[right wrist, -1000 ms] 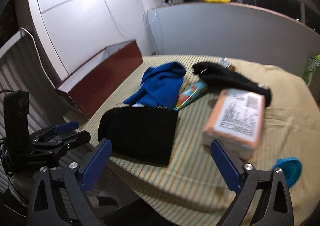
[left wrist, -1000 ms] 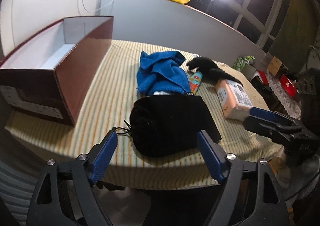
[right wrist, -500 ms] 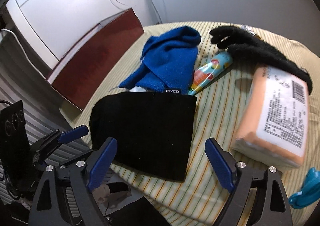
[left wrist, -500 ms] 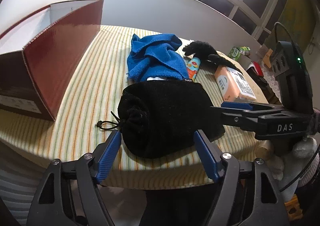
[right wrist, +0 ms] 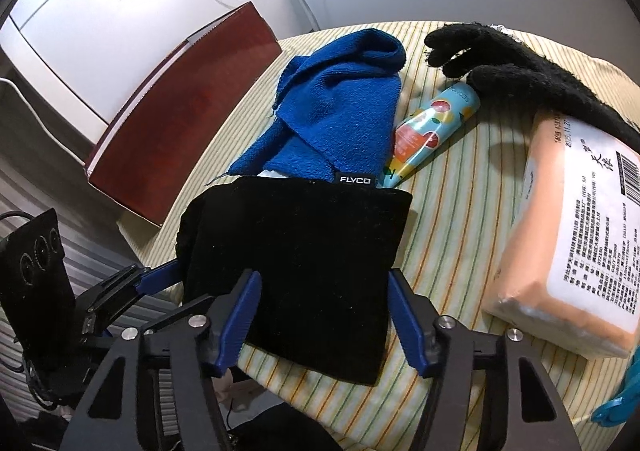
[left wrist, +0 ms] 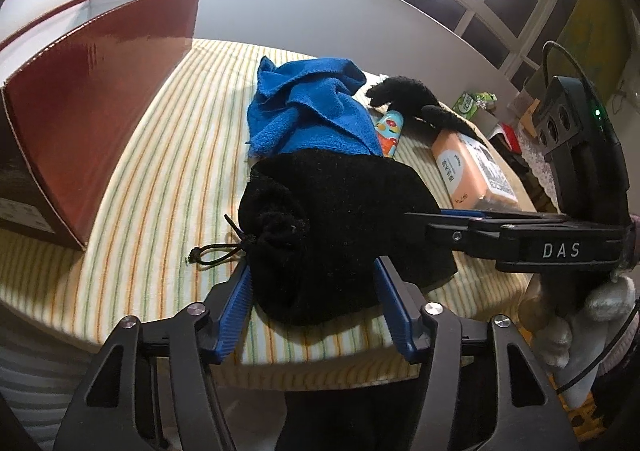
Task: Organize soft objects
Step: 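Move the right tool down over the black drawstring pouch, then close the right tool on the black pouch and lift it, then carry the pouch over the shoebox and open the right tool, then move the right tool back over the pink labelled package, then close the right tool on the pink package and lift it, then carry the package over the shoebox and open the right tool, then move the right tool back down onto the blue towel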
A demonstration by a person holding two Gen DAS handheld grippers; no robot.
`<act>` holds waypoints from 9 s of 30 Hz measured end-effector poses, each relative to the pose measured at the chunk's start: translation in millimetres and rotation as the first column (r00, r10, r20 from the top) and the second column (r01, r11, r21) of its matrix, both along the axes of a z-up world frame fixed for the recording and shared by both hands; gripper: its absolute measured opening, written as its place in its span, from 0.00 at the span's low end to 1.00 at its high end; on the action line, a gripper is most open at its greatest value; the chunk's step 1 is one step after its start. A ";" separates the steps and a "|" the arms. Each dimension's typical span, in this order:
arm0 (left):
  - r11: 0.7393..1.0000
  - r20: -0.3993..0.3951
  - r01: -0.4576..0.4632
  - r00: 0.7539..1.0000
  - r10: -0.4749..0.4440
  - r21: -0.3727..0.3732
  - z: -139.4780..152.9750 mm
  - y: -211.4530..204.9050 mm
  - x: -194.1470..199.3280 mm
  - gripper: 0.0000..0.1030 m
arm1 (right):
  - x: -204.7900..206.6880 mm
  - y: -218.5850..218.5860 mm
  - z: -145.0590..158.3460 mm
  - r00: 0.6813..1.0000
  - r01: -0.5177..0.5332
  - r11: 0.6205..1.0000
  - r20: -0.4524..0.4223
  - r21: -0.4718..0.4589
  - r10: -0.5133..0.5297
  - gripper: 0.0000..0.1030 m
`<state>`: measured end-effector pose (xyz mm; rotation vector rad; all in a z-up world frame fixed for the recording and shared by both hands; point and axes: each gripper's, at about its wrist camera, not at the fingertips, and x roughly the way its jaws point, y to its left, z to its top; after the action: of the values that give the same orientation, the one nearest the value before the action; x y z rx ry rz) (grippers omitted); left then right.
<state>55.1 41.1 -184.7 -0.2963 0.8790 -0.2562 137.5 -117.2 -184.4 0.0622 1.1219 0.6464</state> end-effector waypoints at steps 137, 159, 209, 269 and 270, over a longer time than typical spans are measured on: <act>0.951 -0.027 0.307 0.951 -0.309 -0.045 37.3 -142.3 79.0 0.66 | 43.7 -182.2 43.3 0.973 0.232 0.962 -0.020 0.146 -0.231 0.63; 0.927 -0.052 0.372 0.926 -0.374 -0.036 27.3 -163.2 93.4 0.62 | 72.0 -153.7 7.8 0.972 0.222 0.970 -0.106 0.097 -0.212 0.51; 0.977 0.242 -0.210 0.951 0.193 0.045 149.1 128.4 56.3 0.62 | 88.6 190.6 149.1 0.951 -0.293 0.940 0.159 0.174 0.267 0.51; 0.999 0.016 -0.016 1.000 0.016 0.033 55.7 6.5 110.3 0.62 | 148.5 33.6 46.5 0.984 -0.134 0.988 -0.110 0.074 0.142 0.60; 0.999 0.009 -0.015 1.000 0.015 0.034 53.0 5.8 112.4 0.62 | 148.6 34.9 42.1 0.983 -0.133 0.988 -0.116 0.073 0.141 0.60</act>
<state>167.6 46.9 -131.6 -0.2696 0.8711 -0.2279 286.0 -82.3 -142.3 0.0807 1.2291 0.8107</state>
